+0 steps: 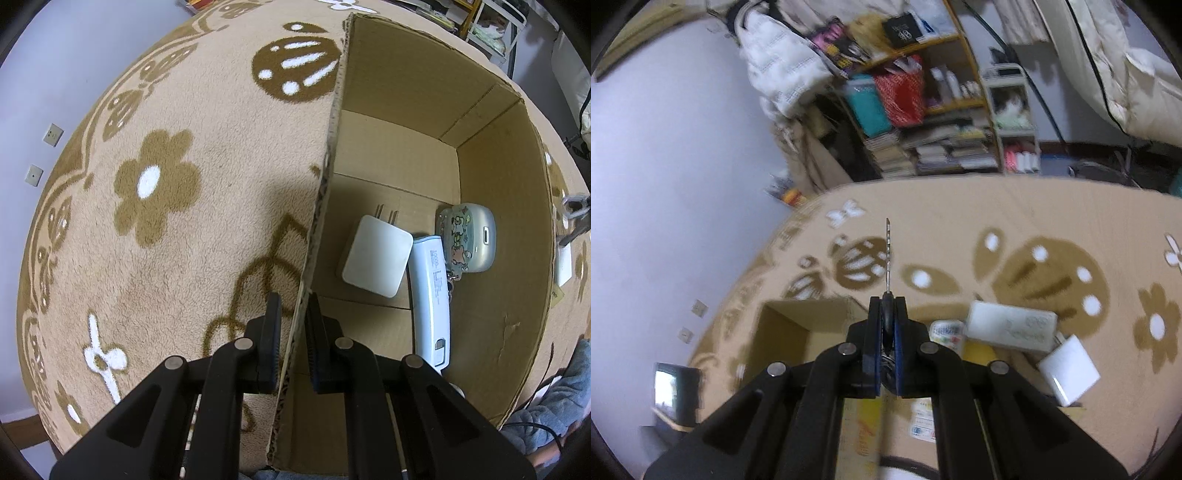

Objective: Organize rigid objects
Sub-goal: 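Carry the keys over the box, lower them in and open the right tool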

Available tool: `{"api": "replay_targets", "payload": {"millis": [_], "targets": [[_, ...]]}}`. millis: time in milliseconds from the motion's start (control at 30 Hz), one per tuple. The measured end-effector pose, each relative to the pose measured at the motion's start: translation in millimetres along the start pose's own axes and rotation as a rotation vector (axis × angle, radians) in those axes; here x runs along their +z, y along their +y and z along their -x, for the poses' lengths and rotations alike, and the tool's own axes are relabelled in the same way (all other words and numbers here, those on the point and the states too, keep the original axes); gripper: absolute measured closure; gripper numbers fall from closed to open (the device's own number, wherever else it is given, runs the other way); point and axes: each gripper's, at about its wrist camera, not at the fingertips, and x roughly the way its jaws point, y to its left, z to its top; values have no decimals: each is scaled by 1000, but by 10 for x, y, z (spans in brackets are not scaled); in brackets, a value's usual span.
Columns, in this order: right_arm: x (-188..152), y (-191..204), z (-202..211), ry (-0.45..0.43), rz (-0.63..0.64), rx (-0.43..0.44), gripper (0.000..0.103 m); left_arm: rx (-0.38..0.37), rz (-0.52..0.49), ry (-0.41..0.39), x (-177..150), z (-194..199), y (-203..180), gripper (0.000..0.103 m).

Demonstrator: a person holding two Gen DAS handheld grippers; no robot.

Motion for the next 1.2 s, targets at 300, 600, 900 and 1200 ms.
{"api": "replay_targets", "payload": {"millis": [300, 600, 900, 1200], "targets": [[35, 613, 120, -45, 115, 135, 96, 8, 1, -1, -1, 4, -28, 92], [-319, 829, -290, 88, 183, 134, 96, 17, 7, -4, -11, 21, -48, 92], [-516, 704, -573, 179, 174, 87, 96, 16, 3, -3, -13, 25, -47, 92], [-628, 643, -722, 241, 168, 70, 96, 13, 5, -2, 0, 18, -32, 92]]}}
